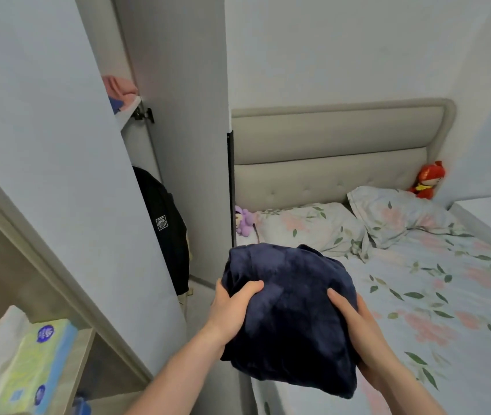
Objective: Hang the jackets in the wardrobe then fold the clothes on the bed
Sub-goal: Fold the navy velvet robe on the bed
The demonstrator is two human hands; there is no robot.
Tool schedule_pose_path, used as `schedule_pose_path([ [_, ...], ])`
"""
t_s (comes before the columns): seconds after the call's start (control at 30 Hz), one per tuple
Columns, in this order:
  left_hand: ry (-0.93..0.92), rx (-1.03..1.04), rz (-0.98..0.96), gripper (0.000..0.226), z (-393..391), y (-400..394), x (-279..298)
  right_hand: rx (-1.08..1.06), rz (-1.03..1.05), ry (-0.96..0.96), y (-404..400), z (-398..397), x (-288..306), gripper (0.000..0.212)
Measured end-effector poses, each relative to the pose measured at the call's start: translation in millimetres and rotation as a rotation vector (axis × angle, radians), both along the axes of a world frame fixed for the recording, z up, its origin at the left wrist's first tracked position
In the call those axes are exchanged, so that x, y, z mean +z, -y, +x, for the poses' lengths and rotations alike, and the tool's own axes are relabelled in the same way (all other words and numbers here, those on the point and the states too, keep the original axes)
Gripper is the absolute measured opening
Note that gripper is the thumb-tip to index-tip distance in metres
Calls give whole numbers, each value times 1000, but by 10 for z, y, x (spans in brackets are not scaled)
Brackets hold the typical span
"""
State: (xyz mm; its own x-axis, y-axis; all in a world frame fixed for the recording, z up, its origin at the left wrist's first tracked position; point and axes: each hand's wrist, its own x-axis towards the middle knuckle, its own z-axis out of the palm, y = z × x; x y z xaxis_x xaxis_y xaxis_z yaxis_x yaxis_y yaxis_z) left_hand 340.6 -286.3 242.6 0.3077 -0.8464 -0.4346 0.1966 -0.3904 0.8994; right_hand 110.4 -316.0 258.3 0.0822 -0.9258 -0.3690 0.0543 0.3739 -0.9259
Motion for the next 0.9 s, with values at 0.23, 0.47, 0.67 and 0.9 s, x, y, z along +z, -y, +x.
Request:
schedule_pose_path([
  [0.23,52,155,-46,95,578,570,430,172,-53,41,947,647,307,47],
  [0.47,127,228,-90,89,1328,1420,813,231,-124,78,1831,1459,585,50],
  [0.67,156,260,-151,88,1959,2126,1144,243,-167,98,2610,2147,776,67],
  [0.9,173,332,-211,79,2587,2670,1406,308,-246,122,3280,2865,974,55],
])
